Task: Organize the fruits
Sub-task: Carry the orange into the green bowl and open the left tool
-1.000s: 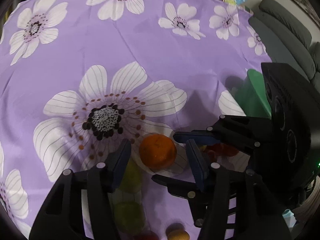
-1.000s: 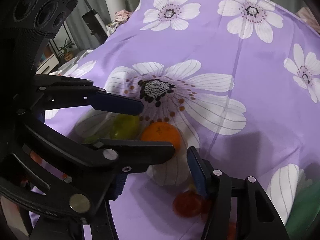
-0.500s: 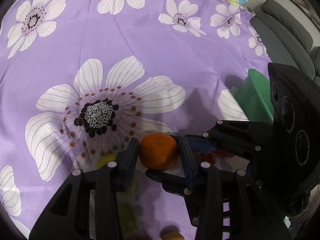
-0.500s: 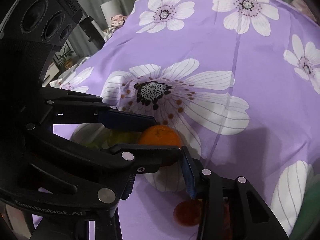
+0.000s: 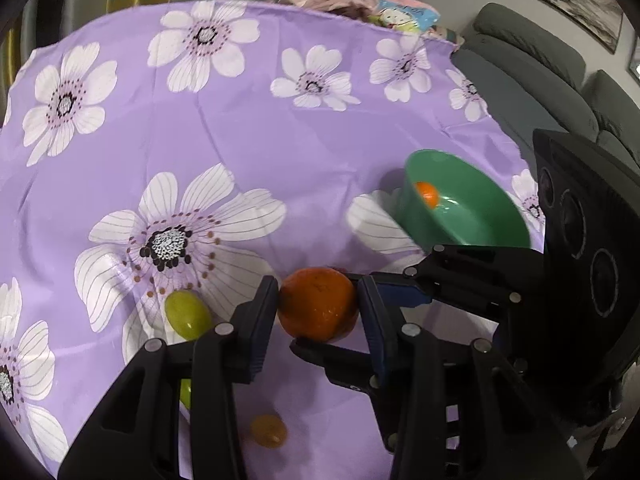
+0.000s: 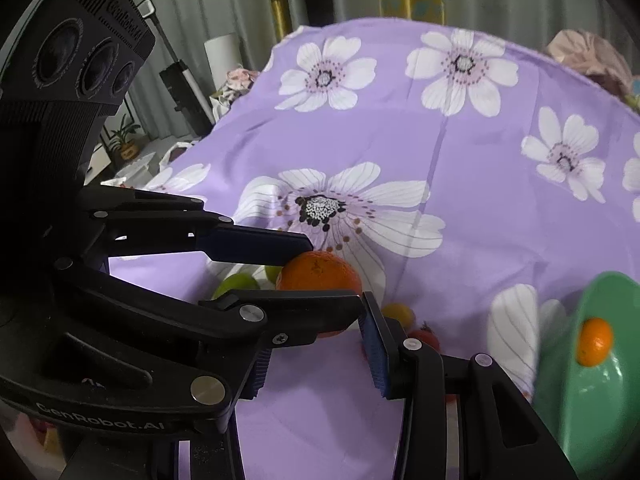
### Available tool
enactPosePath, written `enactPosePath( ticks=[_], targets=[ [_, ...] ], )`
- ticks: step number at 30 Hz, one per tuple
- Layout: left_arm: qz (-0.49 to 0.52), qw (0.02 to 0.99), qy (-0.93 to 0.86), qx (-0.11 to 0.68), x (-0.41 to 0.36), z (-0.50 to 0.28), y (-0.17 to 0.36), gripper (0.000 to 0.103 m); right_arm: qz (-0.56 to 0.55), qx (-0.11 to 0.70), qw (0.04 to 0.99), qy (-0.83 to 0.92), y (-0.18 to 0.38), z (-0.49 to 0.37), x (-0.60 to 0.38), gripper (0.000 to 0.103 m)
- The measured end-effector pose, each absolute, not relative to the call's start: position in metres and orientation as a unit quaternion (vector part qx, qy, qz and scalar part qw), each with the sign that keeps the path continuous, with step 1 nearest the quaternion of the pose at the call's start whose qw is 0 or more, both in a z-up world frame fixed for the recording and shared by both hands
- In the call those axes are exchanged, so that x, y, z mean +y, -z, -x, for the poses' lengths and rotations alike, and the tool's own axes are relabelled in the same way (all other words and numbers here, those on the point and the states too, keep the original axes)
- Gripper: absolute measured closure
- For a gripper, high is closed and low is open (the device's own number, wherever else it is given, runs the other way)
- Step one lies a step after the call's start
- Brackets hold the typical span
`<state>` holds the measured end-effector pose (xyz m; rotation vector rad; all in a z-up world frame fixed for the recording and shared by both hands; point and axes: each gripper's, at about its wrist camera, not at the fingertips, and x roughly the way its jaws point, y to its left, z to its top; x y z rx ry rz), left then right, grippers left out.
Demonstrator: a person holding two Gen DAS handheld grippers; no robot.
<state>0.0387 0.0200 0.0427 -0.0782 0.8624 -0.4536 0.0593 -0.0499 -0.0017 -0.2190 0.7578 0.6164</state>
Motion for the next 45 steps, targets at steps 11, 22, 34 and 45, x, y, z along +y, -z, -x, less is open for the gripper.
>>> enactPosePath(
  ticks=[11, 22, 34, 45],
  targets=[
    [0.01, 0.891, 0.238, 0.386, -0.018, -0.028, -0.071, 0.062, 0.092, 0.329, 0.9, -0.269, -0.027, -0.033, -0.082, 0.06],
    [-0.006, 0.887, 0.27, 0.374, -0.068, -0.04, -0.082, 0.062, 0.069, 0.31, 0.921, -0.226, -0.036, -0.032, -0.127, 0.06],
    [-0.033, 0.873, 0.316, 0.37, -0.127, -0.064, -0.082, 0.062, 0.041, 0.307, 0.935, -0.172, -0.038, -0.041, -0.176, 0.06],
    [-0.031, 0.859, 0.332, 0.388, -0.153, -0.08, -0.068, 0.062, 0.021, 0.32, 0.935, -0.151, -0.026, -0.051, -0.205, 0.06]
  ],
)
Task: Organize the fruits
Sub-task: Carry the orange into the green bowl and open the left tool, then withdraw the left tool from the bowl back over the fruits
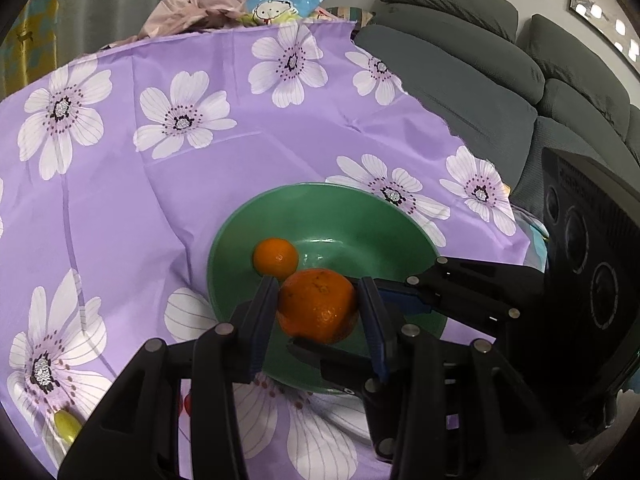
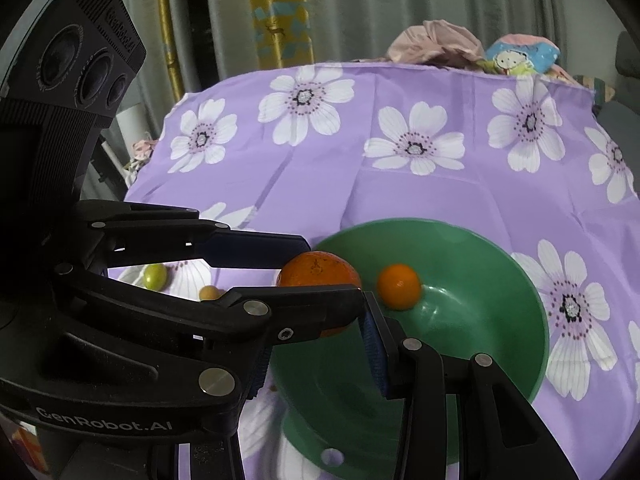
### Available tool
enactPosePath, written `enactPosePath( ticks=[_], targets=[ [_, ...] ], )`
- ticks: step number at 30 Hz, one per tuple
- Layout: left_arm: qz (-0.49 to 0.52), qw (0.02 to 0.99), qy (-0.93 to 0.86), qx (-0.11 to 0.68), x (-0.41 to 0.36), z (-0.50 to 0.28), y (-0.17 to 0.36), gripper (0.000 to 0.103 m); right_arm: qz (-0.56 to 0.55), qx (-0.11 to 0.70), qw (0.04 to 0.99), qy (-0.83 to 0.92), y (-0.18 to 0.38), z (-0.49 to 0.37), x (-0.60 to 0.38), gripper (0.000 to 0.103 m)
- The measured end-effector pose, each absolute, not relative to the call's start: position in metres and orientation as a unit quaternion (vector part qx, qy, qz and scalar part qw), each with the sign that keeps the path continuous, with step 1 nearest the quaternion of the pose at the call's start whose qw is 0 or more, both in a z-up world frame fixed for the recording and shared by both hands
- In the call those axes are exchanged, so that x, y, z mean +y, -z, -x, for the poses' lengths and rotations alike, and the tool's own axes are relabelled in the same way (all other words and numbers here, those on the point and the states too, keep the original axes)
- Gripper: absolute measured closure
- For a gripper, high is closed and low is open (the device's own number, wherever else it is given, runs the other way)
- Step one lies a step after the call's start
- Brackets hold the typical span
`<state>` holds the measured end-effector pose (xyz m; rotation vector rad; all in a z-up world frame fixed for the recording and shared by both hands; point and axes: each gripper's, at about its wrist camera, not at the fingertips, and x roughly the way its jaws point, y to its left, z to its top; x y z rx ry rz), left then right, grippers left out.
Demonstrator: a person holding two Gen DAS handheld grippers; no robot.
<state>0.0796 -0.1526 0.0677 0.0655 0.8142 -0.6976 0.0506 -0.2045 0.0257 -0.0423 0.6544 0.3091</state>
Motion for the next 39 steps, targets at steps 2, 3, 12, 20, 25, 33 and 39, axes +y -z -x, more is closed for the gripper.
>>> enactPosePath(
  ticks=[2, 3, 12, 20, 25, 33, 39],
  targets=[
    [-0.031, 0.858, 0.332, 0.391, -0.154, -0.081, -0.066, 0.062, 0.018, 0.323, 0.934, -0.151, -0.023, -0.052, -0.206, 0.06],
    [-0.03, 0.857, 0.332, 0.392, -0.155, -0.082, -0.065, 0.062, 0.017, 0.324, 0.934, -0.15, -0.023, -0.053, -0.208, 0.06],
    [-0.035, 0.861, 0.307, 0.405, -0.16, -0.085, -0.051, 0.063, 0.016, 0.355, 0.924, -0.143, -0.01, -0.061, -0.21, 0.06],
    [-0.045, 0.885, 0.251, 0.39, -0.147, -0.081, -0.055, 0.041, 0.008, 0.371, 0.919, -0.13, -0.007, -0.056, -0.216, 0.06],
    [-0.067, 0.903, 0.187, 0.381, -0.132, -0.071, -0.057, 0.041, -0.001, 0.359, 0.924, -0.134, -0.012, -0.045, -0.222, 0.06],
    [-0.087, 0.924, 0.116, 0.354, -0.103, -0.046, -0.063, 0.039, -0.02, 0.326, 0.934, -0.147, -0.026, -0.025, -0.224, 0.06],
    [-0.081, 0.929, 0.091, 0.349, -0.085, -0.031, -0.068, 0.039, -0.016, 0.313, 0.937, -0.156, -0.036, -0.018, -0.215, 0.059]
  ],
)
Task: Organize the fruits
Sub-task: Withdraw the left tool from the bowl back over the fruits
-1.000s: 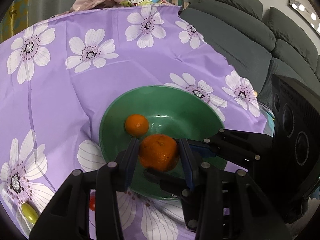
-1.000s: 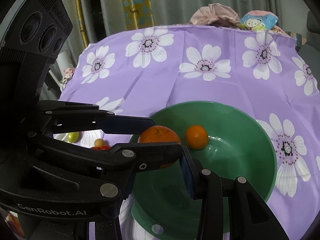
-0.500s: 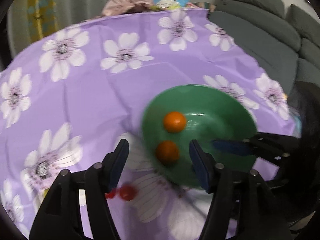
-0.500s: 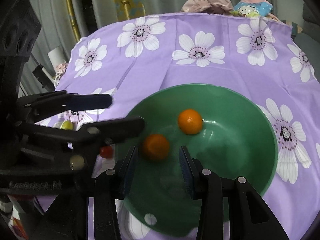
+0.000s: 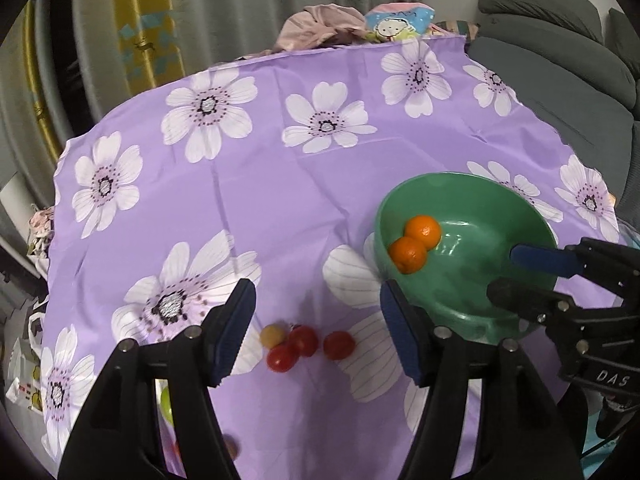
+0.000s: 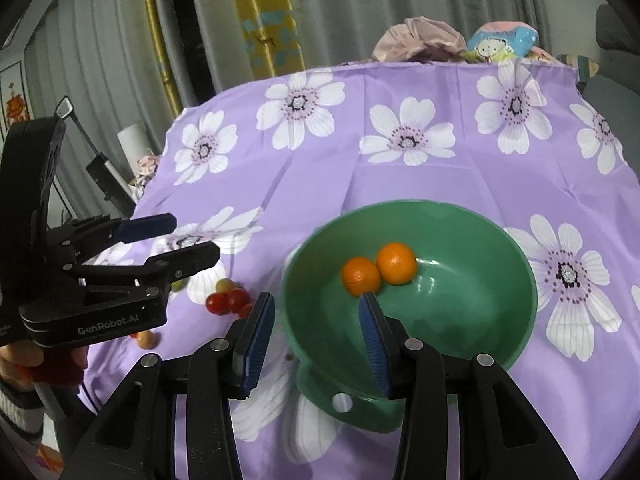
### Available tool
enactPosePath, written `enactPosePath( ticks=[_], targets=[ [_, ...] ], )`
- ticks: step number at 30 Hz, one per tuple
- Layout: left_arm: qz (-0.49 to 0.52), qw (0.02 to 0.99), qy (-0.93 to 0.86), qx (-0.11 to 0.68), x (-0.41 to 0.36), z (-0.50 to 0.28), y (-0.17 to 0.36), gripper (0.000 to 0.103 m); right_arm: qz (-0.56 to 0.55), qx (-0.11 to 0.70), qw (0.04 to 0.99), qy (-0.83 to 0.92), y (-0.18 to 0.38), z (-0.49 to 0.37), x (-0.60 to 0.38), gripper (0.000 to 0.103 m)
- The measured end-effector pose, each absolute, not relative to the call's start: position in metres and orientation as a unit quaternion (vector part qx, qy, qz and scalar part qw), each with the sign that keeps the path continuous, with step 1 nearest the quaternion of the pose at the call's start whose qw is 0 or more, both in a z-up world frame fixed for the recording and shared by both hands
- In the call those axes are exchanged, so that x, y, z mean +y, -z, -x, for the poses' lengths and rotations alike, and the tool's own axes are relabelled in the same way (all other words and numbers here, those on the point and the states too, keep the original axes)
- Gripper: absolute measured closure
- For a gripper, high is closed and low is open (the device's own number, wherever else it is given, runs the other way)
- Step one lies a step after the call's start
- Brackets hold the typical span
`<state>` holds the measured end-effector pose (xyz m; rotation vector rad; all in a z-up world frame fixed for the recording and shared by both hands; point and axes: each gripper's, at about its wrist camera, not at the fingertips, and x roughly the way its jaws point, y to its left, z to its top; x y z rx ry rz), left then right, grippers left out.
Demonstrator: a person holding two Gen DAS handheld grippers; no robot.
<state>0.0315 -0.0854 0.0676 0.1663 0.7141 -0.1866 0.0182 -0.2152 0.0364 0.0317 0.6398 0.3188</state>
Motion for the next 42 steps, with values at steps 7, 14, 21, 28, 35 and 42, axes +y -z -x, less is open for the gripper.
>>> enactPosePath(
  ticks=[7, 14, 21, 28, 35, 42],
  targets=[
    [-0.075, 0.932, 0.074, 0.348, -0.072, -0.02, -0.068, 0.039, 0.001, 0.305, 0.937, -0.169, -0.045, -0.01, -0.198, 0.059],
    [-0.067, 0.932, 0.057, 0.351, -0.056, -0.009, -0.063, 0.039, 0.019, 0.314, 0.934, -0.172, -0.043, -0.007, -0.178, 0.059],
    [-0.048, 0.928, 0.035, 0.368, -0.03, 0.0, -0.049, 0.039, 0.036, 0.343, 0.925, -0.16, -0.032, -0.008, -0.155, 0.058],
    [-0.019, 0.922, 0.012, 0.387, 0.0, 0.008, -0.038, 0.038, 0.064, 0.354, 0.922, -0.142, -0.028, -0.009, -0.126, 0.052],
    [-0.001, 0.916, -0.008, 0.401, 0.026, 0.015, -0.027, 0.031, 0.088, 0.349, 0.924, -0.131, -0.028, -0.01, -0.105, 0.042],
    [0.015, 0.914, -0.019, 0.405, 0.043, 0.019, -0.022, 0.029, 0.103, 0.352, 0.921, -0.13, -0.028, -0.013, -0.095, 0.042]
  ],
)
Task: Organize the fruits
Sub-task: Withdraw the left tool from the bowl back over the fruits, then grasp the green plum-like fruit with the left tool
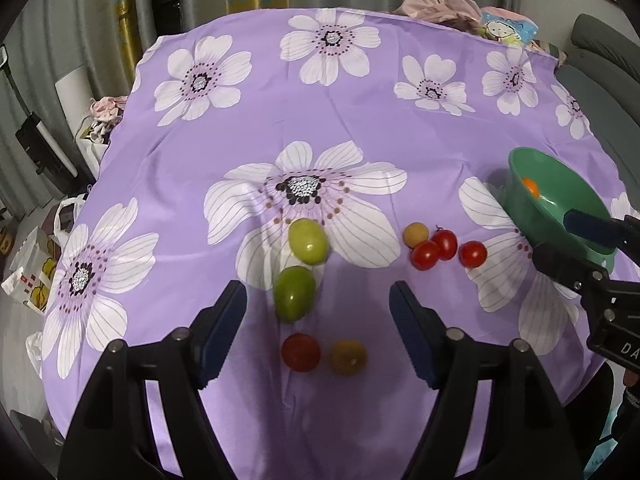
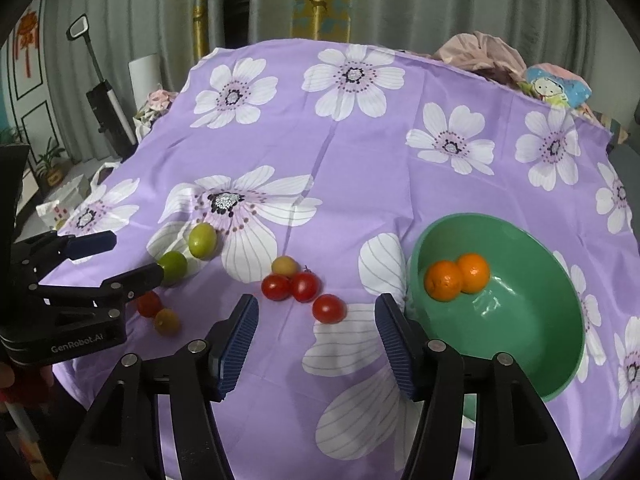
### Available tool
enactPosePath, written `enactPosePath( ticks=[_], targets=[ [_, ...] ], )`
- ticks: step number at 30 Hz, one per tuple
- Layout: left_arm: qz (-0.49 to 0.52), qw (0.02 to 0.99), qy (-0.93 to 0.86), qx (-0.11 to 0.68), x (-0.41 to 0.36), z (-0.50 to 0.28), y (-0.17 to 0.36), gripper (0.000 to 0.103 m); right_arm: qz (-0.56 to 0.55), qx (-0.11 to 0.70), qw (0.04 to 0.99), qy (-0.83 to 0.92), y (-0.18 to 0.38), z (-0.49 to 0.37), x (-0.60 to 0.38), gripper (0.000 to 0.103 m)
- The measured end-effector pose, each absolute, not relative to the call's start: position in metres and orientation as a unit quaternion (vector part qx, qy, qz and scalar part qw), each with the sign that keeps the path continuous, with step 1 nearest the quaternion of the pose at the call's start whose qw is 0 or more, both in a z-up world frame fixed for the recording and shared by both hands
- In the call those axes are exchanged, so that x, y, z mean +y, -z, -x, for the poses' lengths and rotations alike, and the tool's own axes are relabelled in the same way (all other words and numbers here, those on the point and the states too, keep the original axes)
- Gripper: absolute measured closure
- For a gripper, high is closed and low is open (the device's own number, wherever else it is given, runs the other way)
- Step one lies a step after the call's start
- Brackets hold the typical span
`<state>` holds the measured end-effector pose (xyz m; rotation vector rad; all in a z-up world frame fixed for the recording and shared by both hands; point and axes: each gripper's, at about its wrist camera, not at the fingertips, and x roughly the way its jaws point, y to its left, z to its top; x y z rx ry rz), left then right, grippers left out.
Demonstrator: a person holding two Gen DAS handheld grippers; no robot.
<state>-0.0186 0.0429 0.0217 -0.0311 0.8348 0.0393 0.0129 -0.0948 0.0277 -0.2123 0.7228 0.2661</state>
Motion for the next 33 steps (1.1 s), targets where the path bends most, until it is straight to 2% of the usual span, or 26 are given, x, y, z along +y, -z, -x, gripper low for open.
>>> enactPosePath(
  ticks=[25, 33],
  targets=[
    [0.031, 0.907, -0.009, 0.42, 0.062, 0.013, -0.011, 0.027, 0.129, 0.365, 0.914, -0.122, -0.022, -0.024, -0.074, 0.037],
    [0.069, 0.904, 0.018, 0.422, 0.083, 0.014, -0.007, 0.027, 0.117, 0.397, 0.897, -0.157, -0.009, -0.033, -0.066, 0.037]
  ],
)
